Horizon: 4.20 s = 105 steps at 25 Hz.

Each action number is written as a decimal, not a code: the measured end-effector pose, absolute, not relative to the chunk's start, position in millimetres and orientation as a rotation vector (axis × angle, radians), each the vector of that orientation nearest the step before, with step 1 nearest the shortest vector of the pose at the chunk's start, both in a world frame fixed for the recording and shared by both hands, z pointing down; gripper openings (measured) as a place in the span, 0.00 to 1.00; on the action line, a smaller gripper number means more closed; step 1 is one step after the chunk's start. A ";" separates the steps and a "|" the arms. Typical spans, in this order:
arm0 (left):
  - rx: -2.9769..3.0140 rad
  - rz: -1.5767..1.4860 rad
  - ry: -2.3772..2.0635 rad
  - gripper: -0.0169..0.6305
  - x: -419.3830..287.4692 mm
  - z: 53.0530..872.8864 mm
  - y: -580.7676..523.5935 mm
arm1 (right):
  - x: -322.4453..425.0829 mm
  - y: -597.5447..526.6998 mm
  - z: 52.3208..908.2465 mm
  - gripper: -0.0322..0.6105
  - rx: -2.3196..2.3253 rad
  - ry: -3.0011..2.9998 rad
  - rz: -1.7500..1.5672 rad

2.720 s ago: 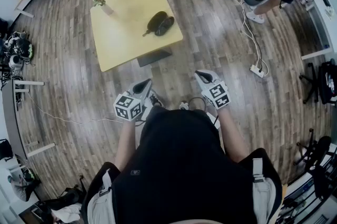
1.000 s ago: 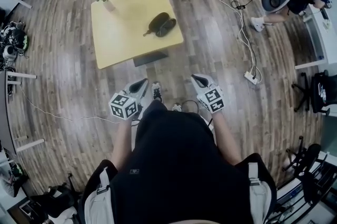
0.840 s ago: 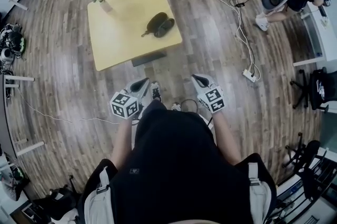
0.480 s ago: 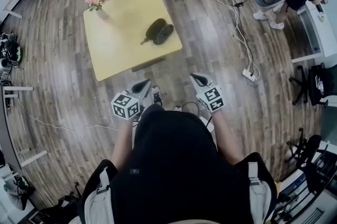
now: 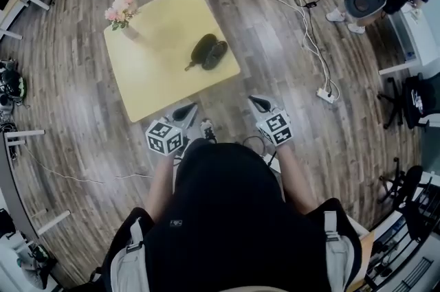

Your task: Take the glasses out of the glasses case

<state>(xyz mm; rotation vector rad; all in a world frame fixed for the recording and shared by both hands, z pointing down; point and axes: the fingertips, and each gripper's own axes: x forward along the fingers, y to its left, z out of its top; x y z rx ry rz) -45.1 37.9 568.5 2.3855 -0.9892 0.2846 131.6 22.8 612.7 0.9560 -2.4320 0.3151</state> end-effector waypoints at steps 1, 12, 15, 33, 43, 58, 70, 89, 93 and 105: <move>2.389 0.285 -0.981 0.04 -46.7 568.2 33.8 | 130.1 19.8 612.5 0.05 0.963 -2.427 0.317; 2.421 0.301 -0.907 0.04 -78.1 575.0 2.6 | 99.6 -5.6 615.6 0.05 1.035 -2.402 0.326; 2.427 0.300 -0.909 0.04 -92.3 580.5 -7.9 | 84.9 -11.3 621.9 0.05 1.024 -2.395 0.325; 2.374 0.233 -0.975 0.04 -125.8 593.3 -10.8 | 52.4 -30.6 625.1 0.05 0.936 -2.396 0.276; 2.282 0.164 -1.193 0.04 -154.8 584.1 -46.0 | 22.5 -85.5 622.9 0.05 0.737 -2.465 0.213; 2.100 0.017 -1.455 0.04 -131.3 577.4 -120.9 | 44.2 -206.3 618.1 0.05 0.423 -2.463 0.089; 1.898 -0.079 -1.722 0.04 -122.1 574.9 -129.9 | 40.6 -238.1 642.3 0.05 0.033 -2.408 -0.030; 1.272 -0.213 -2.171 0.04 -108.7 590.3 -2.3 | 8.8 -209.7 725.4 0.06 -0.690 -2.093 -0.532; 1.236 -0.231 -2.203 0.04 -103.1 582.8 -4.6 | 5.6 -210.2 738.5 0.06 -0.759 -2.034 -0.580; 1.178 -0.187 -2.197 0.04 -96.6 585.3 8.2 | -1.7 -206.1 782.8 0.15 -0.851 -1.905 -0.713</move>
